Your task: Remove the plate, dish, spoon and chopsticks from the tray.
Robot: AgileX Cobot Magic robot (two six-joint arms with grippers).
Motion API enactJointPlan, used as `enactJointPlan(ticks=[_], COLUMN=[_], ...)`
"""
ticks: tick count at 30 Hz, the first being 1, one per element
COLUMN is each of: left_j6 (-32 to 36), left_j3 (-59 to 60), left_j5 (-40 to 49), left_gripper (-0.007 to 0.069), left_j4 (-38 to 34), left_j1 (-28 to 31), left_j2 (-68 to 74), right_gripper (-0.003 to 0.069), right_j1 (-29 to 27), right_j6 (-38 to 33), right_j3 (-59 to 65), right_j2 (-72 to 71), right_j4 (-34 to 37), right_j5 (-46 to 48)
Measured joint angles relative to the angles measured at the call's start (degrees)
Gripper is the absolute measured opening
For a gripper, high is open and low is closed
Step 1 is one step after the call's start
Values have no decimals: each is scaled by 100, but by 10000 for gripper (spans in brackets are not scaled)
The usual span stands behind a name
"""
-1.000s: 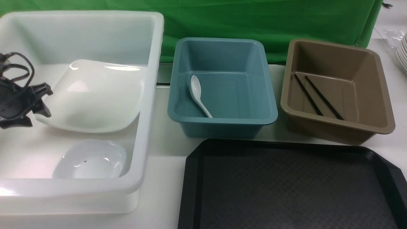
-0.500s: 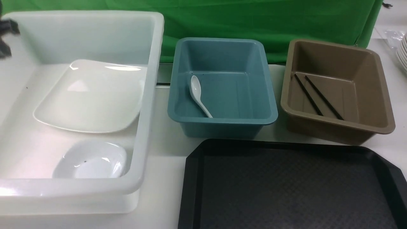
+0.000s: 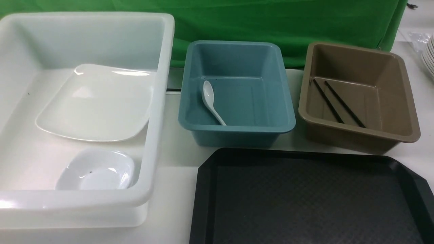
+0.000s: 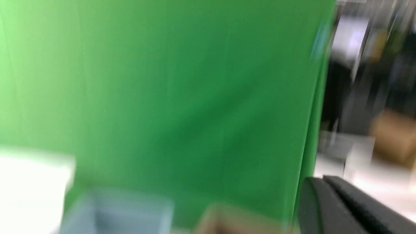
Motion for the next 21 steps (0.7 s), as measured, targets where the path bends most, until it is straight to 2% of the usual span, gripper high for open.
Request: enactJointPlan(ticks=[2, 3, 6, 8, 14, 21], left_j6=[35, 35, 62, 62, 62, 62], left_j3=[617, 677, 1790, 2373, 3177, 3252], left_j5=[-78, -102, -452, -825, -1499, -1843], left_gripper=[1, 1, 1, 1, 7, 11], left_j4=[-168, -187, -320, -400, -618, -659], left_j1=[0, 0, 0, 0, 0, 0], left_j2=[-648, -711, -1822, -2368, -2898, -2922], right_gripper=[21, 21, 21, 21, 22, 34], right_j1=[0, 0, 0, 0, 0, 0], right_j6=[-2, -2, -7, -7, -7, -8], right_j3=[693, 828, 1910, 2237, 2390, 2390], right_j2=[-515, -603, -1150, -1222, -1250, -1250], right_j4=[0, 0, 0, 0, 0, 0], right_j5=[-1261, -1521, -3642, -4313, -4558, -4573])
